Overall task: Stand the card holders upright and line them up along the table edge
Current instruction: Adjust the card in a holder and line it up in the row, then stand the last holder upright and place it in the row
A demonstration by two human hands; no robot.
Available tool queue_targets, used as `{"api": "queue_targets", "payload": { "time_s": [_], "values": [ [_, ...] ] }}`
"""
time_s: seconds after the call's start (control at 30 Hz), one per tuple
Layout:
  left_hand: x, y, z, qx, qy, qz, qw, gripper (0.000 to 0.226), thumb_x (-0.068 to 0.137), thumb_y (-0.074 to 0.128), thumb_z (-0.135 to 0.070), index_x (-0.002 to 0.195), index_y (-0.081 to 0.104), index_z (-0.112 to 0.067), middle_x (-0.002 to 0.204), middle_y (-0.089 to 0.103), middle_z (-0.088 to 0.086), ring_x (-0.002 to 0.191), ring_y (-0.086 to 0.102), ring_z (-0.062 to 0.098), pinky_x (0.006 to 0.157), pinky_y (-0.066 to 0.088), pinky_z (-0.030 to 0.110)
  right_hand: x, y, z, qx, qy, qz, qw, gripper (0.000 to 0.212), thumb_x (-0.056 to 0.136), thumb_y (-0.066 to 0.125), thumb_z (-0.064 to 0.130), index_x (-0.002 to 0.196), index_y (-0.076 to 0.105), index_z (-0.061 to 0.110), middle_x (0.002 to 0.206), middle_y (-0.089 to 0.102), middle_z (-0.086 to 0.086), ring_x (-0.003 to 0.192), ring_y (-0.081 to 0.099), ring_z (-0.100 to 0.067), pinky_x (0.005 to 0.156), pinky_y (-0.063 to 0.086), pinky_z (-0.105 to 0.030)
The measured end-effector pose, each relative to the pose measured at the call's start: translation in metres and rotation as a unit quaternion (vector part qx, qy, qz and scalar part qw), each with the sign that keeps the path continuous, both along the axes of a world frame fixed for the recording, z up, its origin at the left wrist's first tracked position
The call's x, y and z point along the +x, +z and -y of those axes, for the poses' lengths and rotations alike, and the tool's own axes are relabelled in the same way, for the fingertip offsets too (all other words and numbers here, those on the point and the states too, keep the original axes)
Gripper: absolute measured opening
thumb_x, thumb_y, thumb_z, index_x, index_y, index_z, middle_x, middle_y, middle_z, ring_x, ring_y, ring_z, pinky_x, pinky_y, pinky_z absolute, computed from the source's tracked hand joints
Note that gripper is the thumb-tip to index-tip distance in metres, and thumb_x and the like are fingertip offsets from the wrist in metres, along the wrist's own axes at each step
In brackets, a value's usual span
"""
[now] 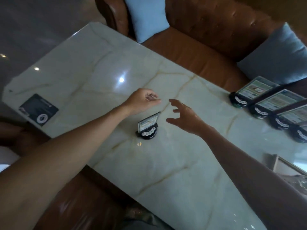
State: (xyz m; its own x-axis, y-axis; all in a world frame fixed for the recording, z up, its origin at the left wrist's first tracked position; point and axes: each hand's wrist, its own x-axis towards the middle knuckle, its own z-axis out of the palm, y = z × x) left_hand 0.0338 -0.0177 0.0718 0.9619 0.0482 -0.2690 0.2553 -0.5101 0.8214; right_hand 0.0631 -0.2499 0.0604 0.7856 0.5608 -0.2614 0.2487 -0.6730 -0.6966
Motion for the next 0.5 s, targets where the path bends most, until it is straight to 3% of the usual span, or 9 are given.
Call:
{"api": "queue_targets", "payload": {
  "time_s": [0.17, 0.3, 0.37, 0.5],
  "values": [
    [-0.051, -0.032, -0.016, -0.042, 0.014, -0.051, 0.998, 0.047, 0.064, 0.074, -0.063, 0.099, 0.074, -0.031, 0.093, 0.076, -0.011, 0.086, 0.071, -0.001, 0.084, 0.055, 0.027, -0.020, -0.018, -0.029, 0.034, -0.003, -0.065, 0.997, 0.060, 0.086, 0.073, 0.013, 0.140, 0.050, 0.029, 0.129, 0.062, 0.004, 0.111, 0.063, -0.014, 0.082, 0.049, -0.017],
    [-0.075, -0.048, -0.021, -0.085, 0.002, -0.070, 0.994, 0.035, 0.063, 0.081, -0.043, 0.095, 0.076, -0.029, 0.093, 0.079, -0.008, 0.093, 0.074, 0.012, 0.090, 0.056, 0.038, -0.024, -0.026, -0.044, 0.032, -0.035, -0.052, 0.997, 0.031, 0.087, 0.067, 0.009, 0.112, 0.064, 0.026, 0.103, 0.071, 0.008, 0.091, 0.069, -0.003, 0.061, 0.043, -0.003],
    [-0.082, -0.053, -0.022, -0.072, 0.015, -0.055, 0.996, 0.029, 0.063, 0.080, -0.033, 0.092, 0.076, -0.031, 0.090, 0.078, -0.011, 0.089, 0.074, 0.008, 0.082, 0.057, 0.034, -0.022, -0.027, -0.048, 0.022, -0.060, -0.035, 0.997, 0.020, 0.087, 0.066, 0.011, 0.097, 0.065, 0.028, 0.089, 0.071, 0.013, 0.079, 0.067, 0.006, 0.056, 0.040, -0.003],
    [-0.079, -0.056, -0.017, -0.002, 0.048, -0.007, 0.999, 0.019, 0.075, 0.073, -0.020, 0.091, 0.076, -0.030, 0.083, 0.076, -0.014, 0.079, 0.071, 0.000, 0.072, 0.051, 0.022, -0.015, -0.027, -0.050, 0.009, -0.059, -0.014, 0.998, 0.017, 0.087, 0.067, 0.014, 0.090, 0.065, 0.030, 0.080, 0.066, 0.016, 0.071, 0.061, 0.012, 0.056, 0.038, -0.006]
  ]
}}
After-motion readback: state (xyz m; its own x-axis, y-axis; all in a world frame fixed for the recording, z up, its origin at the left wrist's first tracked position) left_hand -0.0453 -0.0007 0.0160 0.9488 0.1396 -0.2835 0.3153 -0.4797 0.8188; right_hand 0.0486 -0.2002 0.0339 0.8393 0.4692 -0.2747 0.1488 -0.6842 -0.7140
